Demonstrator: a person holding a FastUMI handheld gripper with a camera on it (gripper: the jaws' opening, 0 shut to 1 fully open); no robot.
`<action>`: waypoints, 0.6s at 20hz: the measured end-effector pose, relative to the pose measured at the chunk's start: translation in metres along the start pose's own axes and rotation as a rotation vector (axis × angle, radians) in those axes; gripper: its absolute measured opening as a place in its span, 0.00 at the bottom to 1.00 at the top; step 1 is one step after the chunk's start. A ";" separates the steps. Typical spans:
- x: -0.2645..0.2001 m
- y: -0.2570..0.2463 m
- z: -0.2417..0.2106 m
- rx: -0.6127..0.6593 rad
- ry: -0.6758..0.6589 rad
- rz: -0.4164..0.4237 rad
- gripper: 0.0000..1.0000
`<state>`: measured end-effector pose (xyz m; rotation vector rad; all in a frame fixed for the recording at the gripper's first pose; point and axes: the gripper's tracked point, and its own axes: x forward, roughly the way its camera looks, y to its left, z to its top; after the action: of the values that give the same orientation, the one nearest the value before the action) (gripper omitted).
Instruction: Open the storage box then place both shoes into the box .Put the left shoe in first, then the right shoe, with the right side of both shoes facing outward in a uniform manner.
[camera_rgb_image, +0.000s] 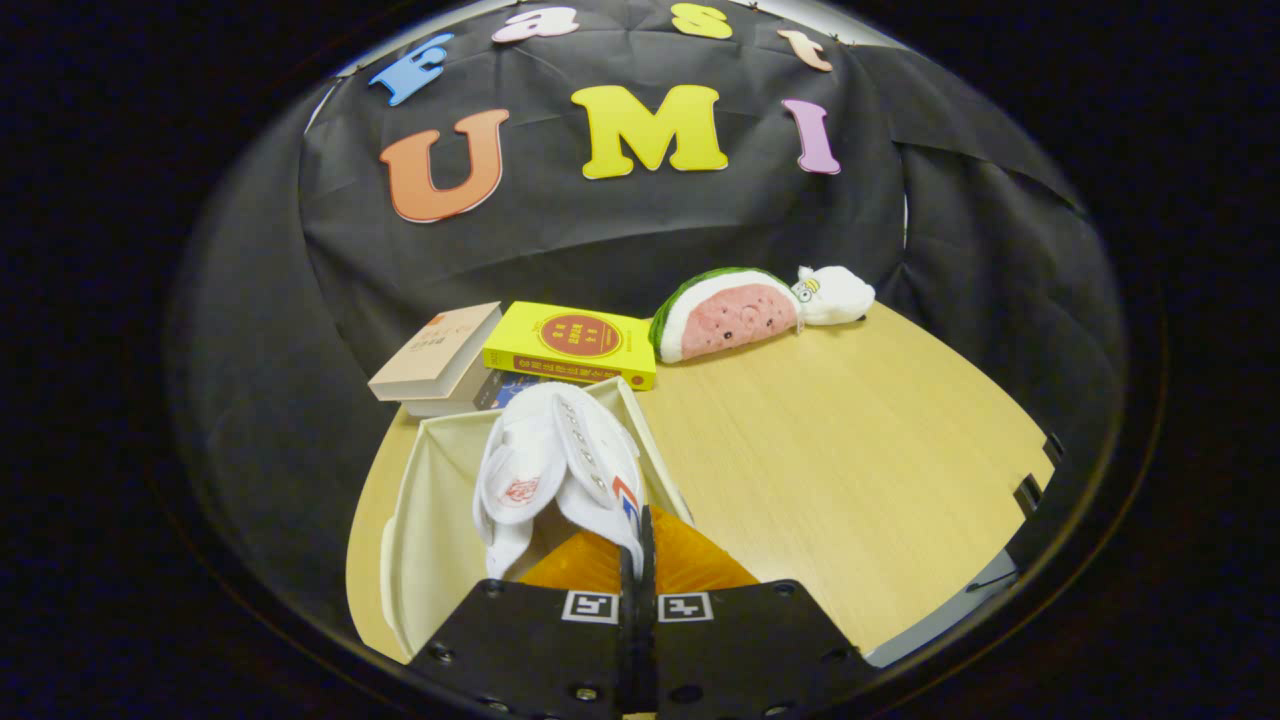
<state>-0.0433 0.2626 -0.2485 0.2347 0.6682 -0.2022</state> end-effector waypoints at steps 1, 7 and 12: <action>0.000 -0.005 -0.004 0.009 -0.002 -0.011 0.00; 0.000 0.004 -0.012 0.028 -0.006 0.055 0.28; -0.030 0.013 0.032 -0.030 -0.117 0.120 0.88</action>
<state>-0.0441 0.2695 -0.2038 0.2318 0.5386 -0.0904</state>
